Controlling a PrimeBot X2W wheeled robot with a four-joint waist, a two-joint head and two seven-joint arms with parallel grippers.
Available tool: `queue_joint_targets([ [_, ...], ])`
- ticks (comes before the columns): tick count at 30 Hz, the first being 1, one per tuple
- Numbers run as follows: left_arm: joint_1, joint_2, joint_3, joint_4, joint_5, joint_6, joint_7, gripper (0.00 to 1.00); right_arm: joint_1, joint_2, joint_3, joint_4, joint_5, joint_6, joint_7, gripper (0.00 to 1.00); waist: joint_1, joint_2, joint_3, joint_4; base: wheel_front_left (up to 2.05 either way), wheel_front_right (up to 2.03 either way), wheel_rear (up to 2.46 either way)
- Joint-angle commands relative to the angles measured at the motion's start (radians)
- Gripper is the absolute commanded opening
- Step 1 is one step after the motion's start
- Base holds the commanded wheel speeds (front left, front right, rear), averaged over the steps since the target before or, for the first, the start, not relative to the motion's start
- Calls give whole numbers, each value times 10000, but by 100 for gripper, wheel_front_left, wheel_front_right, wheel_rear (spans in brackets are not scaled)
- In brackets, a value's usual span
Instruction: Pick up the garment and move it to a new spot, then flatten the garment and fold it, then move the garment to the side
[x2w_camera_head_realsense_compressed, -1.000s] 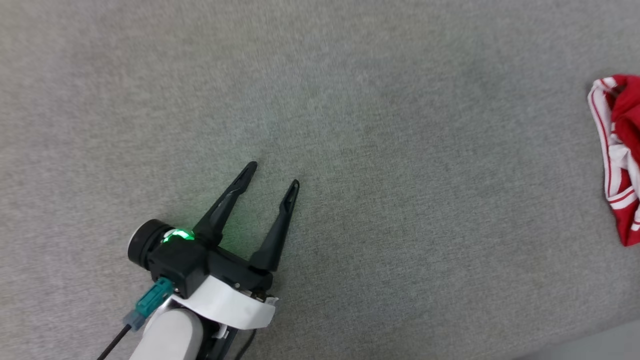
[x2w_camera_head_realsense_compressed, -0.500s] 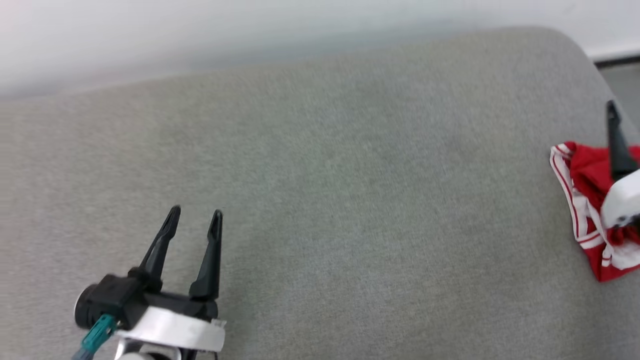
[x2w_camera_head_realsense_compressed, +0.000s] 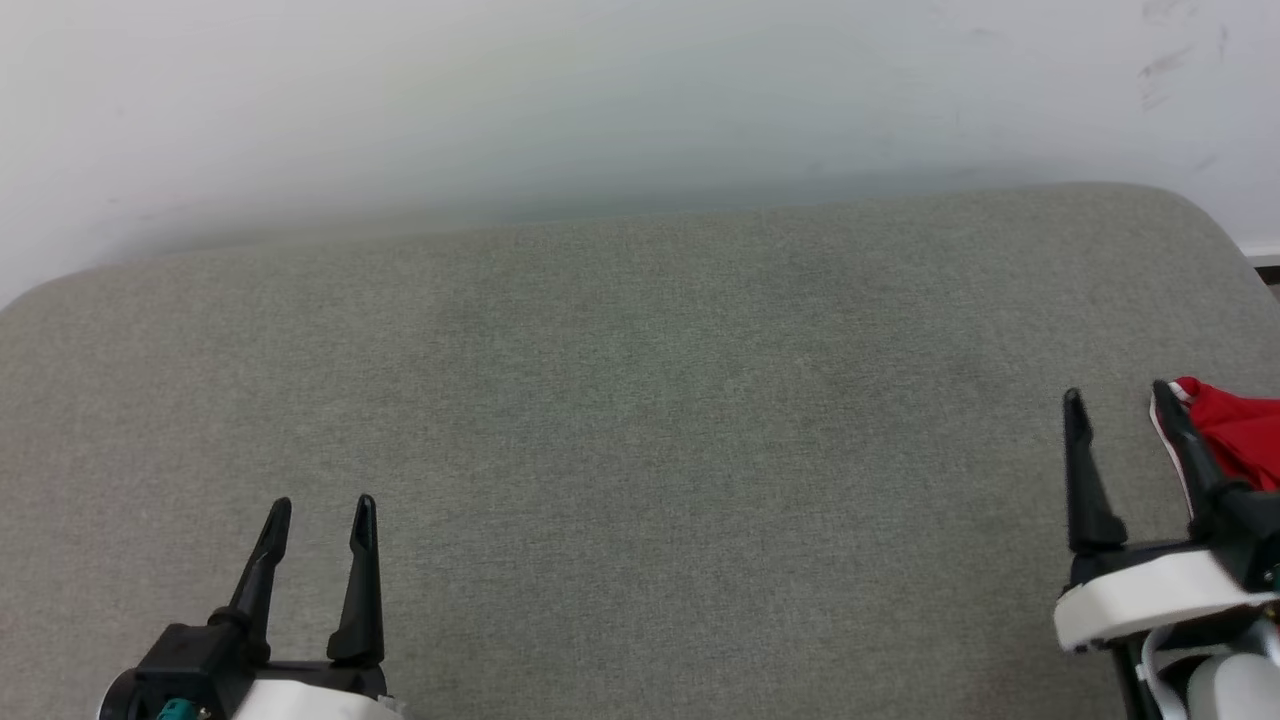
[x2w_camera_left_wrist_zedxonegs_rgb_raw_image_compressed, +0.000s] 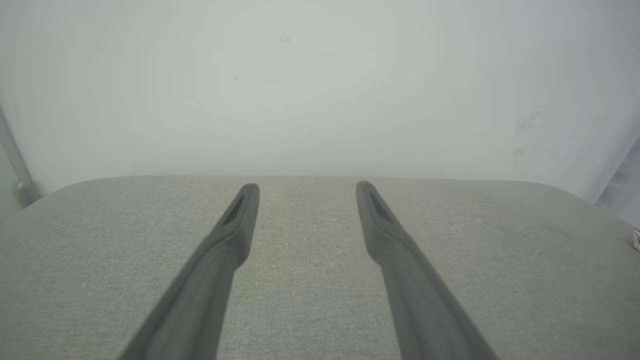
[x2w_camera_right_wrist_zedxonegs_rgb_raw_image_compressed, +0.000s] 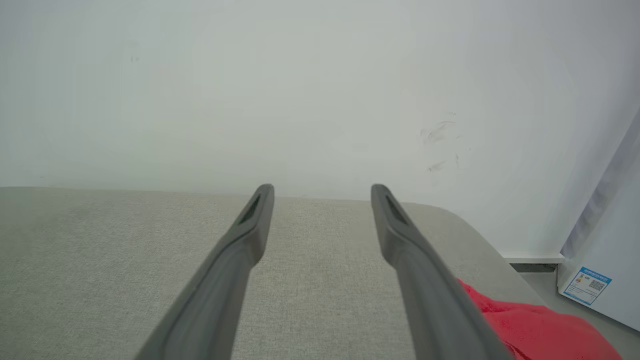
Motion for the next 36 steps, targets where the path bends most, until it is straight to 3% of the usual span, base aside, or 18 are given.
queue_joint_targets([
  [1, 163, -34, 41, 71, 67, 27, 27, 100, 234, 212, 106, -35, -35, -6, -119, 100, 3, 0, -47, 81, 0, 0, 0],
  [9, 384, -139, 114, 399, 414, 18, 27, 100, 1097, 770, 340, 198, 167, -6, -590, 100, 3, 0, -222, 299, 0, 0, 0],
  [29, 462, -488, 530, 237, 442, 14, 27, 100, 1294, 819, 837, 486, 511, -5, -832, 100, 3, 0, -262, 386, 0, 0, 0],
  [30, 374, -481, 548, 267, 457, -4, -2, 0, 1258, 780, 829, 493, 441, 0, -781, 0, 3, 0, -264, 389, 0, 0, 0],
  [36, 335, -503, 497, 522, -184, 1, 112, 0, 1288, 772, 849, 659, 1112, 2, -670, 0, 3, 0, -267, 393, 0, 0, 0],
])
